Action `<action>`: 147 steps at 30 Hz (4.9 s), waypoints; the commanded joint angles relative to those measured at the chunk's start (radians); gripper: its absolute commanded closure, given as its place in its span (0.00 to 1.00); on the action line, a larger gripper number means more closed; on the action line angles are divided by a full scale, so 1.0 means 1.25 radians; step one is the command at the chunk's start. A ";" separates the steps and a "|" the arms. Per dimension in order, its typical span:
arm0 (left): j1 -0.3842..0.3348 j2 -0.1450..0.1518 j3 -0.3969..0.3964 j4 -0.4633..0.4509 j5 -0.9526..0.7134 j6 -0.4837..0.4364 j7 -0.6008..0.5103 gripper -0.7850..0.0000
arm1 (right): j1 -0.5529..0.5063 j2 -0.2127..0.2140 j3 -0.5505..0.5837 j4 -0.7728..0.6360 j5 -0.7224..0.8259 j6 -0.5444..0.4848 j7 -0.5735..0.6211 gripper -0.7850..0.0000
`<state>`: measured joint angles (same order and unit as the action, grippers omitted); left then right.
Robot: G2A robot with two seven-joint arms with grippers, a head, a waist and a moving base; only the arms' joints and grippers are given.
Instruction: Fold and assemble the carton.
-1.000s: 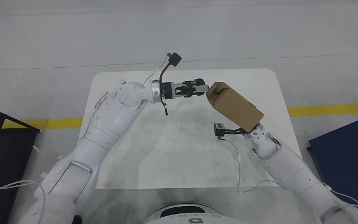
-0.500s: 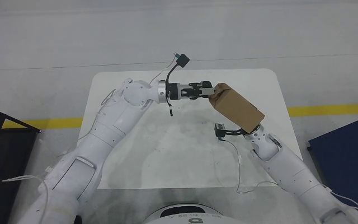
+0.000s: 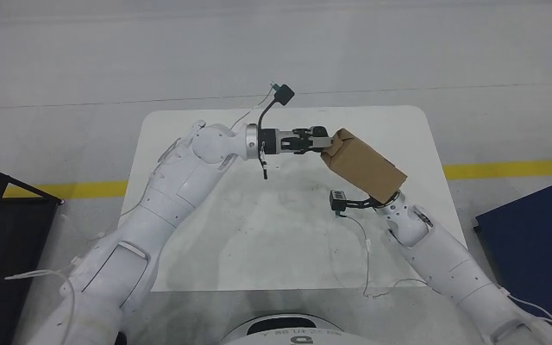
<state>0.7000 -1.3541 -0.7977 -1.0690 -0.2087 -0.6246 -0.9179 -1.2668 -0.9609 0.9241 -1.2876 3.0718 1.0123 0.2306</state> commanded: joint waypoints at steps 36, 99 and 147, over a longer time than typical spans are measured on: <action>0.019 0.006 -0.020 -0.053 0.112 0.063 0.032 0.66 | -0.016 -0.011 0.018 -0.017 0.000 0.000 -0.017 1.00; 0.035 0.026 -0.107 -0.004 0.026 0.030 -0.019 0.00 | -0.024 0.007 0.105 0.010 0.000 0.000 -0.081 1.00; 0.128 0.052 -0.219 -0.010 -0.110 -0.133 0.038 0.00 | 0.053 0.080 0.236 -0.260 -0.490 -0.238 -0.905 1.00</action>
<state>0.8595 -1.2892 -1.0715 -1.0811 -0.3468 -0.7910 -0.8711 -1.2004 -0.8619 1.2202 -1.6040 2.4797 0.7159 -0.8927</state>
